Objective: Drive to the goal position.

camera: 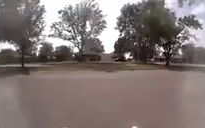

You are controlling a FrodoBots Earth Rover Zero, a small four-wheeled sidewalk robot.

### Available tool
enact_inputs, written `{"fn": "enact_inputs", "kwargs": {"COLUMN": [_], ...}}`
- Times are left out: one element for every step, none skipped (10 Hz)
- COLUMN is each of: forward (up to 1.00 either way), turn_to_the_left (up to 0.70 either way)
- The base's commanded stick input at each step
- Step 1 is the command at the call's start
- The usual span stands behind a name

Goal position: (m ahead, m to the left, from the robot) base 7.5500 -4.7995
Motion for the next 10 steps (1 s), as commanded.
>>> {"fn": "enact_inputs", "kwargs": {"forward": [0.70,0.70,0.70,0.70,0.70,0.70,0.70,0.70,0.70,0.70], "turn_to_the_left": [-0.35,-0.35,-0.35,-0.35,-0.35,-0.35,-0.35,-0.35,-0.35,-0.35]}}
